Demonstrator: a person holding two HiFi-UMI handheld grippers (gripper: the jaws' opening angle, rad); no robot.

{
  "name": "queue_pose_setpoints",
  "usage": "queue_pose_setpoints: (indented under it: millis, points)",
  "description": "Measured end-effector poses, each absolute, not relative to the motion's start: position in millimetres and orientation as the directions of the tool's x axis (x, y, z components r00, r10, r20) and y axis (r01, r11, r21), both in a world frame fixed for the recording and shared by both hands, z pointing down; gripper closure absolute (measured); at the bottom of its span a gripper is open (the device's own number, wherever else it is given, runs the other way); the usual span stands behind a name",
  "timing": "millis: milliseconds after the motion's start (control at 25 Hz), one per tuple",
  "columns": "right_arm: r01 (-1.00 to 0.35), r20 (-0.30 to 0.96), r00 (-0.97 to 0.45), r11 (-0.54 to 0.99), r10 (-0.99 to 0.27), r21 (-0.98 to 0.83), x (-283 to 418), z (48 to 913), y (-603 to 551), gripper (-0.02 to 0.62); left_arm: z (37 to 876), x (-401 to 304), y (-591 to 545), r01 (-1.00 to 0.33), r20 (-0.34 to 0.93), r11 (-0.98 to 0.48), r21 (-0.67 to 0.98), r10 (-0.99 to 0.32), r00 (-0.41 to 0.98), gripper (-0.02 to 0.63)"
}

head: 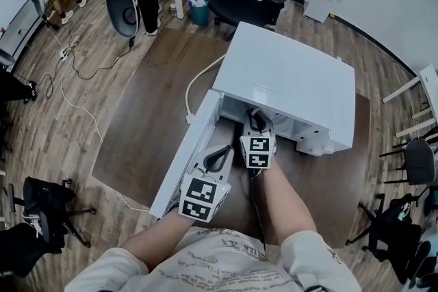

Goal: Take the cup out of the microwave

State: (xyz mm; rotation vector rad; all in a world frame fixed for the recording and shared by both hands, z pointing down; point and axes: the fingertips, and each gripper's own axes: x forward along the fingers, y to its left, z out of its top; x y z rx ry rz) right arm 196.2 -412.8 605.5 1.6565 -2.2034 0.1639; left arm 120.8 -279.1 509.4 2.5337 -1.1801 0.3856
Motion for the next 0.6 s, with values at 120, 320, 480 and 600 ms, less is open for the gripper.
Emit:
queue_pose_setpoints:
  millis: [120, 320, 480, 600]
  points:
    - [-0.951, 0.362, -0.232, 0.288, -0.903, 0.110, 197.8, 605.3, -405.3, 0.554, 506.7, 120.7, -278.3, -0.775, 0.363, -0.610, 0.168, -0.692, 0.624, 0.589]
    - [-0.959, 0.338, -0.219, 0.266, -0.915, 0.098, 200.7, 595.2, -389.0, 0.554, 502.7, 121.4, -272.9, -0.772, 0.347, -0.613, 0.168, -0.696, 0.629, 0.589]
    - [-0.961, 0.320, -0.216, 0.260, -0.922, 0.099, 202.9, 585.3, -373.6, 0.553, 499.1, 124.8, -267.1, -0.765, 0.338, -0.623, 0.161, -0.693, 0.636, 0.589]
    - [-0.964, 0.304, -0.214, 0.252, -0.928, 0.088, 202.5, 576.6, -360.1, 0.552, 494.8, 124.6, -262.7, -0.765, 0.329, -0.624, 0.160, -0.697, 0.637, 0.589]
